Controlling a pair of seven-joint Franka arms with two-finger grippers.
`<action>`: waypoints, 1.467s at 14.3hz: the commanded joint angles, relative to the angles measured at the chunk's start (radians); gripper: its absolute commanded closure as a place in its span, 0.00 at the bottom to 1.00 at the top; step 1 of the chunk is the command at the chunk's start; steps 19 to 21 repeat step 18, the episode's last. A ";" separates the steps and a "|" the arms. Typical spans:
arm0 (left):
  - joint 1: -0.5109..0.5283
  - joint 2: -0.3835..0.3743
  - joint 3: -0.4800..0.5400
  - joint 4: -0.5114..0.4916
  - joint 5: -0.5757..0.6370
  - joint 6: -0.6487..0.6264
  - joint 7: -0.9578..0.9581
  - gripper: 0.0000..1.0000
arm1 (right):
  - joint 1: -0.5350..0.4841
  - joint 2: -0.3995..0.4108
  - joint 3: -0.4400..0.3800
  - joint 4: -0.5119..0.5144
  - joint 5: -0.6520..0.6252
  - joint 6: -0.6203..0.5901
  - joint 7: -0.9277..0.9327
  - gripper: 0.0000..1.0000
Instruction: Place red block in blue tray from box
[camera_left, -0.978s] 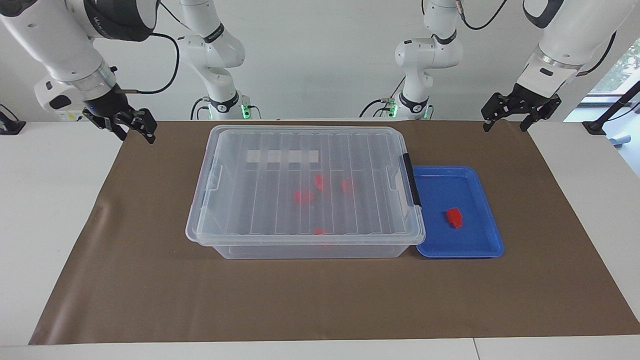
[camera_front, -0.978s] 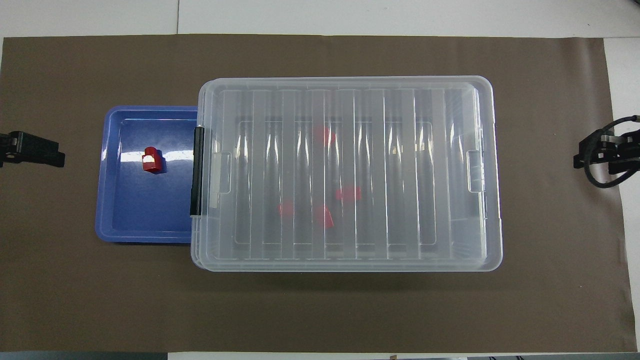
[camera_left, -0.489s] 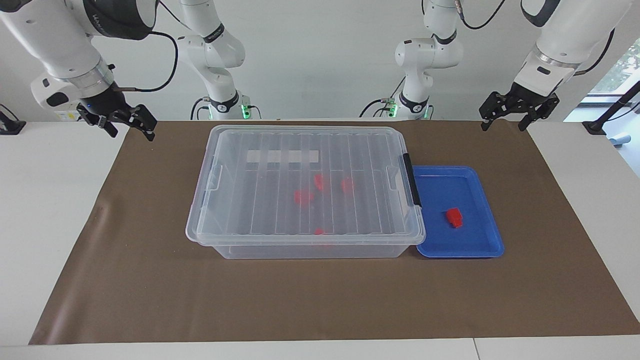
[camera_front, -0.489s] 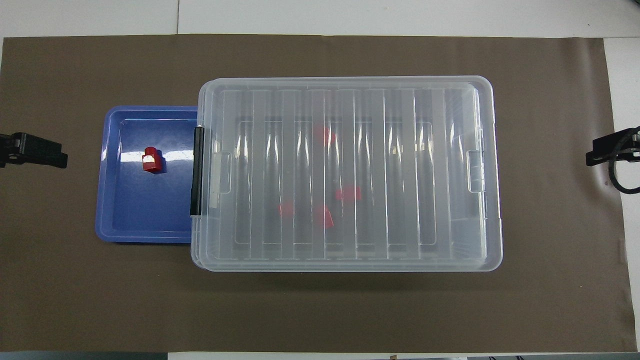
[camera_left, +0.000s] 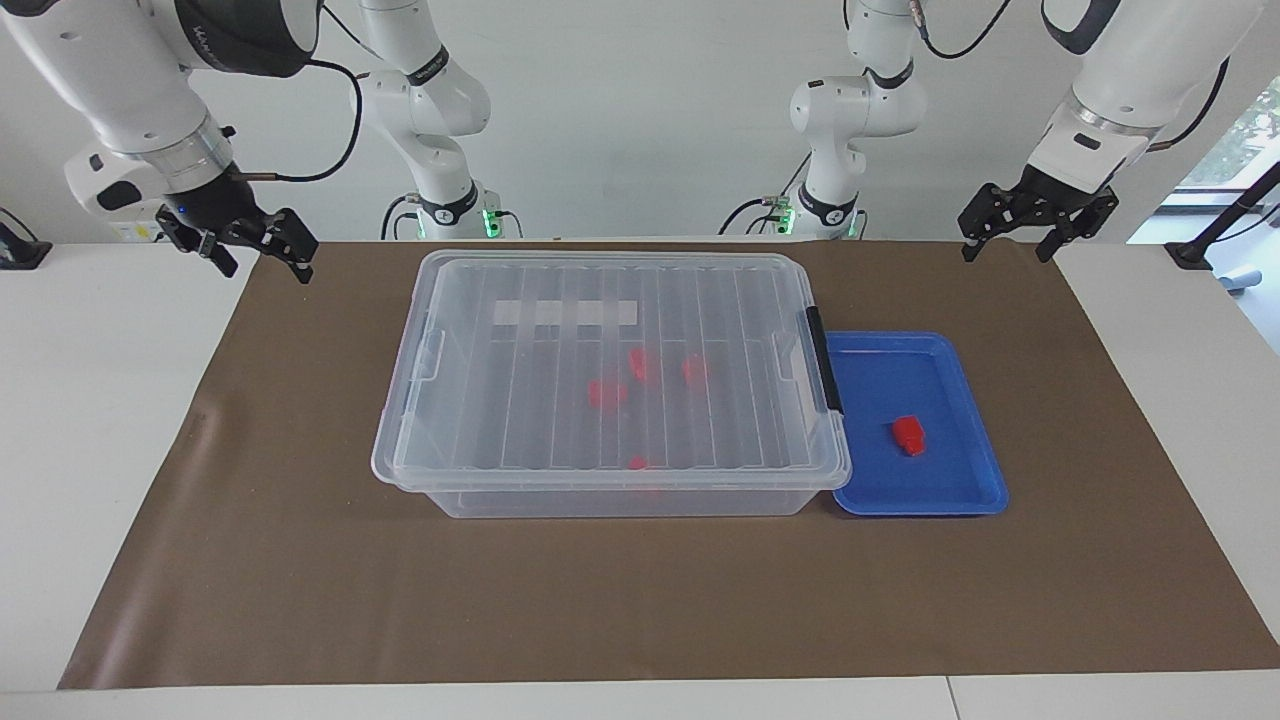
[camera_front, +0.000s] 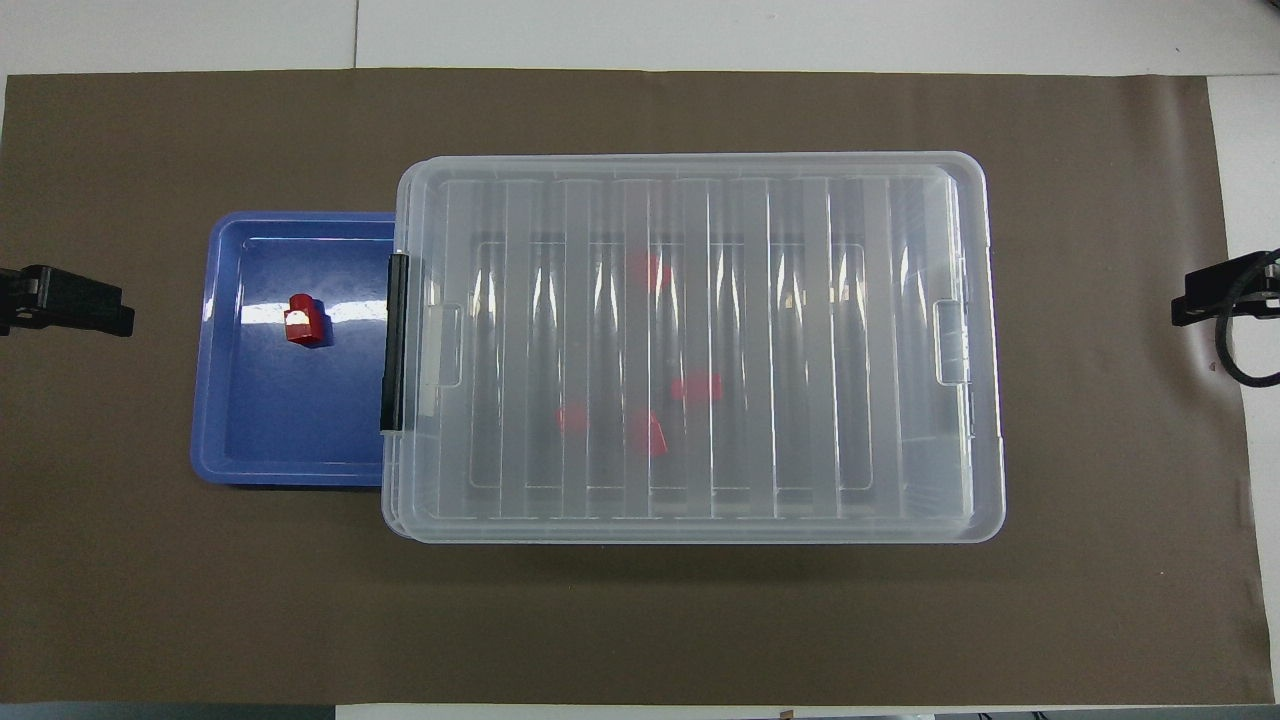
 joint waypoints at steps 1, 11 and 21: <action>-0.003 -0.029 0.010 -0.028 -0.012 -0.006 0.006 0.00 | -0.013 -0.004 0.019 -0.006 -0.004 0.013 -0.019 0.00; 0.002 -0.029 0.015 -0.029 -0.012 -0.009 0.004 0.00 | -0.007 -0.037 0.023 -0.081 -0.012 0.067 -0.014 0.00; 0.002 -0.029 0.015 -0.028 -0.012 -0.009 0.004 0.00 | -0.013 -0.009 0.023 -0.046 -0.014 0.038 -0.014 0.00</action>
